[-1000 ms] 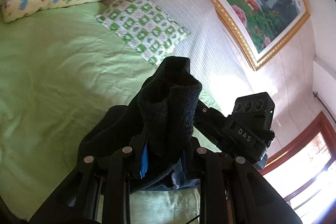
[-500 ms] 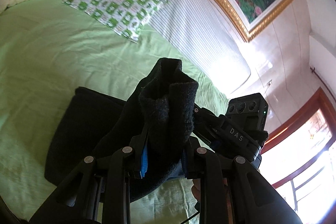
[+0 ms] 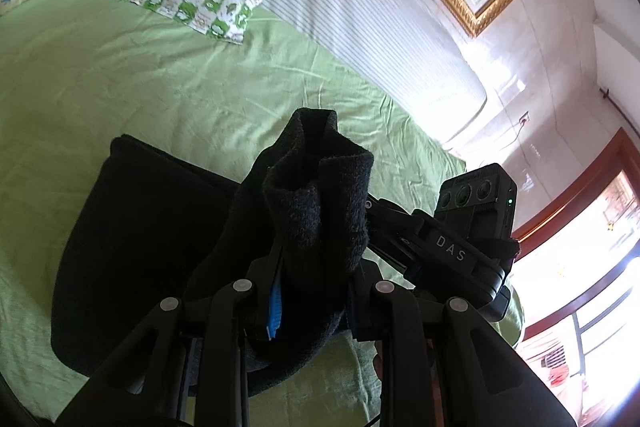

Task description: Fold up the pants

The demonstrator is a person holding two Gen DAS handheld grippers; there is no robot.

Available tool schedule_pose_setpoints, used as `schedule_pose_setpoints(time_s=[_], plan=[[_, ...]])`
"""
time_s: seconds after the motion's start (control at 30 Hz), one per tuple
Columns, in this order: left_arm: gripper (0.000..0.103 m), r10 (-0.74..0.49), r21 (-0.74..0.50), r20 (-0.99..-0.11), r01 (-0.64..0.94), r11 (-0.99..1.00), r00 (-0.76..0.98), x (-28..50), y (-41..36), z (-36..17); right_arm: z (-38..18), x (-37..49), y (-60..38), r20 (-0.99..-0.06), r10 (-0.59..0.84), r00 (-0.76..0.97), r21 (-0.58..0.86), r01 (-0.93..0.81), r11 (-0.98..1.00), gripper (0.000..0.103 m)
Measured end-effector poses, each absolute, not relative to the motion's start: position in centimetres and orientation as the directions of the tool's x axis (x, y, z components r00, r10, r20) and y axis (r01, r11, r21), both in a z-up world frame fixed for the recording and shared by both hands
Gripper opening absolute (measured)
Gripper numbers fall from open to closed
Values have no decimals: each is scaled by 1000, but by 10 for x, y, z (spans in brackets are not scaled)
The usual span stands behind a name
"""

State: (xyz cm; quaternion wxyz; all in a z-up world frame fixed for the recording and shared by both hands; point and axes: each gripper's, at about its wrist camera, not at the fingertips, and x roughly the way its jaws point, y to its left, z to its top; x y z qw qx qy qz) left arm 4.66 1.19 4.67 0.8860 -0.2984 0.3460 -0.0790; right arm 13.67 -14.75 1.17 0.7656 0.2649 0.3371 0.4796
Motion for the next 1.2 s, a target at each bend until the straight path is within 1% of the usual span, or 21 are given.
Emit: schedule_pose_setpoints(time_s=[0.17,0.3,0.47,0.6,0.63,0.67,0.7,0.73,0.8,0.87,0.93,1.03,1.2], plan=[[25,-338,-559,-583,-63,827,739,55,2,41,2,140,-158,-267,910,318,743,-533,405,18],[25,-338,-546,-590,-55,836,733,59,-3,39,-4,144,-167,-291,898,330,753,-500,427,25],[26,-326,-505,-602,-31,862,729,61,-16,39,-7,141,-178,-315,879,358,748,-476,462,25],[30,-329,-489,-610,-16,872,721,65,-24,36,-6,136,-190,-362,835,415,725,-438,532,26],[33,-324,-482,-611,-15,876,722,66,-25,35,-6,134,-195,-361,825,435,727,-424,541,27],[34,-323,-476,-607,-8,879,726,67,-27,35,-6,132,-202,-360,813,458,730,-404,551,31],[40,-323,-473,-603,-1,881,729,67,-28,34,-6,131,-207,-361,804,471,732,-391,558,35],[46,-320,-467,-598,5,884,735,68,-30,34,-6,127,-214,-363,790,493,733,-372,569,36],[53,-319,-456,-592,19,890,740,70,-35,33,-5,121,-225,-357,774,523,741,-347,575,39],[58,-333,-459,-590,34,888,736,72,-40,33,-5,113,-235,-359,751,554,745,-315,588,41],[66,-351,-463,-580,57,884,735,69,-46,35,-4,103,-246,-351,732,583,755,-287,590,44],[68,-364,-457,-576,80,886,732,65,-53,36,1,90,-257,-342,714,610,758,-269,594,44],[68,-407,-488,-568,106,867,715,57,-57,34,16,75,-262,-341,697,631,736,-282,616,44]])
